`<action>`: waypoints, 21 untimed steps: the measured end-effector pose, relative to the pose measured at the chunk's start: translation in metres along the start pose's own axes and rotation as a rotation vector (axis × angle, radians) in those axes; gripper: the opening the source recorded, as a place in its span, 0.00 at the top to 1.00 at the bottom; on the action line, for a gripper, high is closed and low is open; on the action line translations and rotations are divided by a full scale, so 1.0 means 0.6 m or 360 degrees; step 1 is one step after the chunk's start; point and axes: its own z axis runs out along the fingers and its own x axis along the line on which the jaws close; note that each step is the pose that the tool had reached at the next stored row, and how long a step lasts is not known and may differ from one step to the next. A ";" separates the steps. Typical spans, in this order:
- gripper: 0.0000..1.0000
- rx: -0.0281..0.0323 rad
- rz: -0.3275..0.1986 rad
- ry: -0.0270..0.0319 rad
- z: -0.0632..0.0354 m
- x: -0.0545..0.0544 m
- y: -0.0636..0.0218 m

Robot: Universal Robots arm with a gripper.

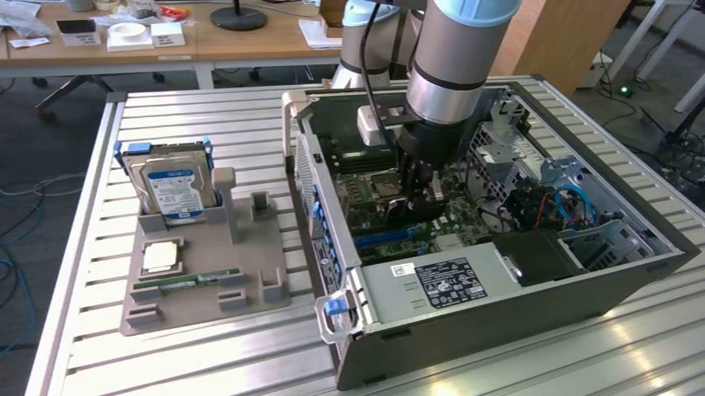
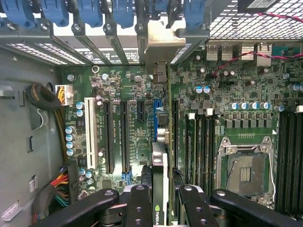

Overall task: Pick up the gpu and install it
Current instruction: 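Insert the gpu into the slot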

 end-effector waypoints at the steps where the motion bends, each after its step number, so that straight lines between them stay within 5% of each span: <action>1: 0.73 0.00000 0.0000 0.00000 0.000 0.000 0.000; 21: 0.73 0.00001 0.0000 -0.00001 0.004 0.001 0.009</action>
